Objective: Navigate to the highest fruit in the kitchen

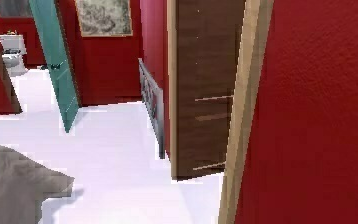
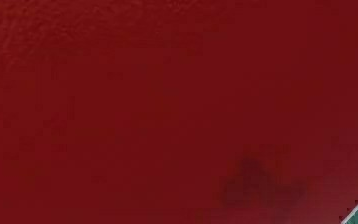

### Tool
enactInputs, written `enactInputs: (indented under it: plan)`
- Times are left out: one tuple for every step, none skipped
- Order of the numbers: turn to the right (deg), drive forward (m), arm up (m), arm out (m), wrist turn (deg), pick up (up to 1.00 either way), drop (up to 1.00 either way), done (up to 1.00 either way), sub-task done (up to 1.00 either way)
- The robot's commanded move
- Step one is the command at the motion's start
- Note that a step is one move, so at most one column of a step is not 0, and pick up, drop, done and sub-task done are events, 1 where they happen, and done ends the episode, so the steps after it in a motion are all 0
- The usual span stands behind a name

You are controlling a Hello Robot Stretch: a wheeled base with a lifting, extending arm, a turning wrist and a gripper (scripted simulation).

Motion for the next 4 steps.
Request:
enactInputs:
  plan:
    - [-24.0, 0.0, 0.0, 0.0, 0.0, 0.0, 0.0, 0.0, 0.0]
    - [0.0, 1.0, 0.0, 0.0, 0.0, 0.0, 0.0, 0.0, 0.0]
    - [0.0, 0.95, 0.0, 0.0, 0.0, 0.0, 0.0, 0.0, 0.0]
    - [0.0, 0.3, 0.0, 0.0, 0.0, 0.0, 0.0, 0.0, 0.0]
